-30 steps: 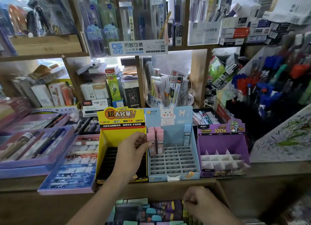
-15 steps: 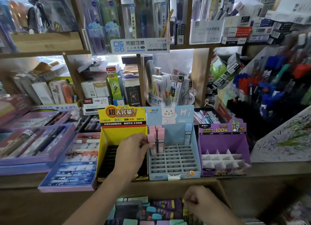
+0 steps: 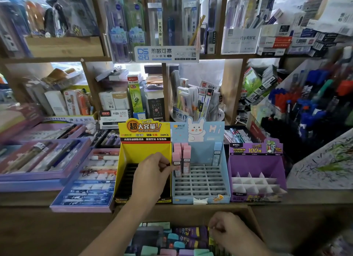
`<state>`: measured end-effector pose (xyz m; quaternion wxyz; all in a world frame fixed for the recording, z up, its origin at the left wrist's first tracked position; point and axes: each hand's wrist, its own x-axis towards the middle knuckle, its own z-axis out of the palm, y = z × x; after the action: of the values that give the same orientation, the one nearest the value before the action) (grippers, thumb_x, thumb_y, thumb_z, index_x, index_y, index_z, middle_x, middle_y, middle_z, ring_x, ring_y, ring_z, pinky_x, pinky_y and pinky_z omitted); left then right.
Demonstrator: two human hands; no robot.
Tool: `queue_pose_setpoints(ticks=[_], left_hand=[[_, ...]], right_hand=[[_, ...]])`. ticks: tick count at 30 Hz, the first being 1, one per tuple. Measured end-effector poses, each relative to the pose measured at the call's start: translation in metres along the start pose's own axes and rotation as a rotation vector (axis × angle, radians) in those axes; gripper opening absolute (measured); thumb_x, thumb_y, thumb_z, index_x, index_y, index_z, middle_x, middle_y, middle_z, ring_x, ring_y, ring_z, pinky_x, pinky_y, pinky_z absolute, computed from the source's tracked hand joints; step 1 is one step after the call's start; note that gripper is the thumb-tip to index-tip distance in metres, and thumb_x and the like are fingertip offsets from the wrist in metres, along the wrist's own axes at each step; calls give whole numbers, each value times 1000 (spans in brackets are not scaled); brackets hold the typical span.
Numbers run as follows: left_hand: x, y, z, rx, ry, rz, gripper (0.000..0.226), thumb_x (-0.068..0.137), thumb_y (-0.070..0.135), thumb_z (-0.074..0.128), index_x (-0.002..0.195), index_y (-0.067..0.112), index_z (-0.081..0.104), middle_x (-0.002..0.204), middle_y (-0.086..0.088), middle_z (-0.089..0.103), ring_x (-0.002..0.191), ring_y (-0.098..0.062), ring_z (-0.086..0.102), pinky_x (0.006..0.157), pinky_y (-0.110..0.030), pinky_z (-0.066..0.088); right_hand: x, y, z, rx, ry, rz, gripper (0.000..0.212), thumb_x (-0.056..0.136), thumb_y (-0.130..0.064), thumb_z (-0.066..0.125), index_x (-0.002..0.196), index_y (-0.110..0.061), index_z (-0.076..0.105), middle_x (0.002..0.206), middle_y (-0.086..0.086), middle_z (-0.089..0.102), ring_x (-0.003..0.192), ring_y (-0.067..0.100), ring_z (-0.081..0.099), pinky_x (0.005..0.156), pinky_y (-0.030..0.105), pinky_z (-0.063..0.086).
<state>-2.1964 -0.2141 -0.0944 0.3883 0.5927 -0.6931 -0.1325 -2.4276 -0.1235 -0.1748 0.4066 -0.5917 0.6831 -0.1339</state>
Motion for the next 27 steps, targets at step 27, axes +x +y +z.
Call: queue_pose_setpoints(ticks=[27], left_hand=[[-171,-57,-26,-121,-791,-393,34,68,32,87,97,32,70,83,11,71,74,-2,65,77,-32,56]], right_hand=[[-57,-24,56,-427,-341,-252,69,68,-55,86,126,-35,54,110,-17,54,99,6,56,86,32,54]])
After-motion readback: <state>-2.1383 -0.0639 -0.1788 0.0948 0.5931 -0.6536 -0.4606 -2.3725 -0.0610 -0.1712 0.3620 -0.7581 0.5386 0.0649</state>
